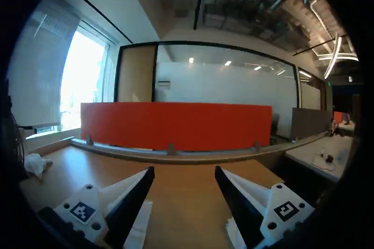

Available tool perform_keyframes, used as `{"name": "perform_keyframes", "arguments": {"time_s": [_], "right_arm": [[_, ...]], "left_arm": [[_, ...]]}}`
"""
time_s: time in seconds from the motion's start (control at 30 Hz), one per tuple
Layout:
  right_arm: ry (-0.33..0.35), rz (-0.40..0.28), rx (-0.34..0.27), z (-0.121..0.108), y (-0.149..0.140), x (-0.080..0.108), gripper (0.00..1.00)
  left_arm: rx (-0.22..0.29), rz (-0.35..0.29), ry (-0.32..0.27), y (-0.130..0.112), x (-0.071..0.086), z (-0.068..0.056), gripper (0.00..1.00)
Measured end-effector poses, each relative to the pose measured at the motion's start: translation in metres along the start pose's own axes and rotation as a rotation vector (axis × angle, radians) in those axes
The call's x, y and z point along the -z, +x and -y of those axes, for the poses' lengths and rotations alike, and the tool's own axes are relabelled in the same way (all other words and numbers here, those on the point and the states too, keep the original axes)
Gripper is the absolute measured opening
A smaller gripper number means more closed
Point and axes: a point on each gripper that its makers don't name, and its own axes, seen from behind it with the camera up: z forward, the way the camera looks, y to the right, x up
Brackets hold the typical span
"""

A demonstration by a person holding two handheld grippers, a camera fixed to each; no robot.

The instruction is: Fold towel

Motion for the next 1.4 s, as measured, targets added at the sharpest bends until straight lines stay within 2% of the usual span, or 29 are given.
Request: {"name": "perform_keyframes", "arguments": {"time_s": [0.2, 0.5, 0.67, 0.8, 1.1, 1.27, 1.4], "right_arm": [[-0.007, 0.003, 0.001, 0.002, 0.020, -0.003, 1.00], [-0.020, 0.006, -0.002, 0.002, 0.040, -0.007, 1.00], [0.000, 0.020, 0.011, 0.008, 0.051, -0.007, 1.00], [0.062, 0.054, 0.038, 0.021, 0.051, -0.007, 1.00], [0.243, 0.169, 0.113, 0.055, 0.034, -0.008, 1.00], [0.359, 0.229, 0.150, 0.076, 0.027, -0.004, 1.00], [0.427, 0.255, 0.178, 0.087, 0.023, 0.000, 1.00]], "left_arm": [[-0.004, 0.016, -0.013, 0.025, 0.002, -0.003, 0.93], [-0.005, 0.035, -0.021, 0.044, -0.001, -0.004, 0.93], [-0.004, 0.049, -0.048, 0.052, -0.001, -0.009, 0.93], [-0.018, 0.075, -0.102, 0.053, 0.000, -0.016, 0.93], [-0.037, 0.158, -0.265, 0.047, 0.004, -0.041, 0.93], [-0.072, 0.201, -0.358, 0.042, 0.006, -0.058, 0.93], [-0.099, 0.228, -0.401, 0.034, 0.008, -0.065, 0.93]]}}
